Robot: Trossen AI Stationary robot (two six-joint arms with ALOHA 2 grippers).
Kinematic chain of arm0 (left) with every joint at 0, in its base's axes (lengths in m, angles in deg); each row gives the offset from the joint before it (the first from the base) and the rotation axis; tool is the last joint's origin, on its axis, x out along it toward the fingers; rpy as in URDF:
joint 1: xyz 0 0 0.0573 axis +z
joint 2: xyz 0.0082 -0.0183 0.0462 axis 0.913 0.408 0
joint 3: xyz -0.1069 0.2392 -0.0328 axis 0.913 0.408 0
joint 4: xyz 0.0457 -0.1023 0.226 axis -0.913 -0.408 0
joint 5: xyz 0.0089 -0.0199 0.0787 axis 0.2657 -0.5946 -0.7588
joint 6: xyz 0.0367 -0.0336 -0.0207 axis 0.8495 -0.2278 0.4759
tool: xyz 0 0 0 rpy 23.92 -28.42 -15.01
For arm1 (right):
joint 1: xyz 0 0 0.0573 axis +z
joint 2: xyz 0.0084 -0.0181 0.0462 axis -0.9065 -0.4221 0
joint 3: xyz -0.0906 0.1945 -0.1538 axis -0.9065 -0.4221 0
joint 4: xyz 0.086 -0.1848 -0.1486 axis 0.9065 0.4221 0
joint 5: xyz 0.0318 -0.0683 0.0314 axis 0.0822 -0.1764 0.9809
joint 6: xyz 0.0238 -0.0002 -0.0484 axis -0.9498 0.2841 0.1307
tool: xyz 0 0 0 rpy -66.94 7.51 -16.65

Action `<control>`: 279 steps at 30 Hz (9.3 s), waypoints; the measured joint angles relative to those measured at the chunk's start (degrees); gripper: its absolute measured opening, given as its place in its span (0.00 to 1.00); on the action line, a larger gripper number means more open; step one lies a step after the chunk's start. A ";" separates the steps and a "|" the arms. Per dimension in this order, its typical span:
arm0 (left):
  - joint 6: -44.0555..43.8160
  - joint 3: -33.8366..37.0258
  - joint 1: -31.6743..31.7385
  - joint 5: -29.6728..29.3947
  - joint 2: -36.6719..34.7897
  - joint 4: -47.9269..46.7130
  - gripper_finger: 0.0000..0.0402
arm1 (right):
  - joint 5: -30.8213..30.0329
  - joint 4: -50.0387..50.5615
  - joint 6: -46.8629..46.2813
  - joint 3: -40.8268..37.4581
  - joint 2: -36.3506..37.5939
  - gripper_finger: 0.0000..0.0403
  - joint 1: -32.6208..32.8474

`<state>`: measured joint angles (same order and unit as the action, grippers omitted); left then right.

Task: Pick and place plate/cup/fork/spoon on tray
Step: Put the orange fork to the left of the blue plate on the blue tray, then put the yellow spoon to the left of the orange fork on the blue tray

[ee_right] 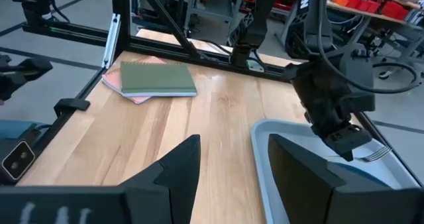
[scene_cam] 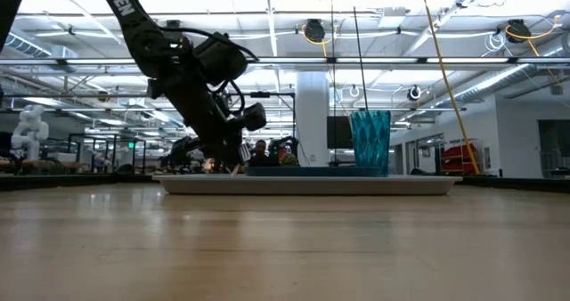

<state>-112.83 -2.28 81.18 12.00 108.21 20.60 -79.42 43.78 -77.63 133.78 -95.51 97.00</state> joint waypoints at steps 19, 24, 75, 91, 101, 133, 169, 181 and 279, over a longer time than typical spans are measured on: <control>-1.03 0.02 0.53 -0.50 0.01 -4.04 0.10 | 0.08 -0.13 0.95 0.00 0.00 0.42 0.00; -0.98 0.07 0.53 -0.59 0.01 -4.40 0.20 | 0.08 -0.13 1.07 0.00 0.00 0.42 0.00; 58.41 0.11 -7.90 15.10 -6.66 -26.76 0.24 | -5.86 -10.95 3.23 -7.61 -0.04 0.42 -6.93; 59.53 -0.04 -7.62 15.61 -4.78 -23.84 0.24 | -5.66 -10.89 4.55 -7.63 -0.04 0.42 -6.86; 64.22 0.07 -6.21 9.17 -8.28 -24.62 0.24 | -5.73 -10.93 4.20 -7.60 -0.04 0.42 -6.86; 84.41 -3.90 12.86 19.00 1.41 -10.93 0.24 | -6.16 -11.00 1.25 -12.45 -0.02 0.42 -6.91; 72.08 -21.31 1.99 9.18 -4.34 -35.13 0.24 | -7.00 1.00 -43.91 -12.48 -0.53 0.42 -4.69; 70.69 -21.20 -5.73 12.46 -8.23 -35.34 0.24 | 13.09 13.12 -84.90 -12.52 -5.87 0.42 5.43; 68.54 -21.16 -13.94 14.47 -8.23 -35.19 0.24 | 3.02 37.92 -94.92 1.79 -29.49 0.01 7.64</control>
<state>-44.29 -23.43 67.24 26.47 99.98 -14.59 -76.40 81.70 -172.56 135.58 -124.99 104.64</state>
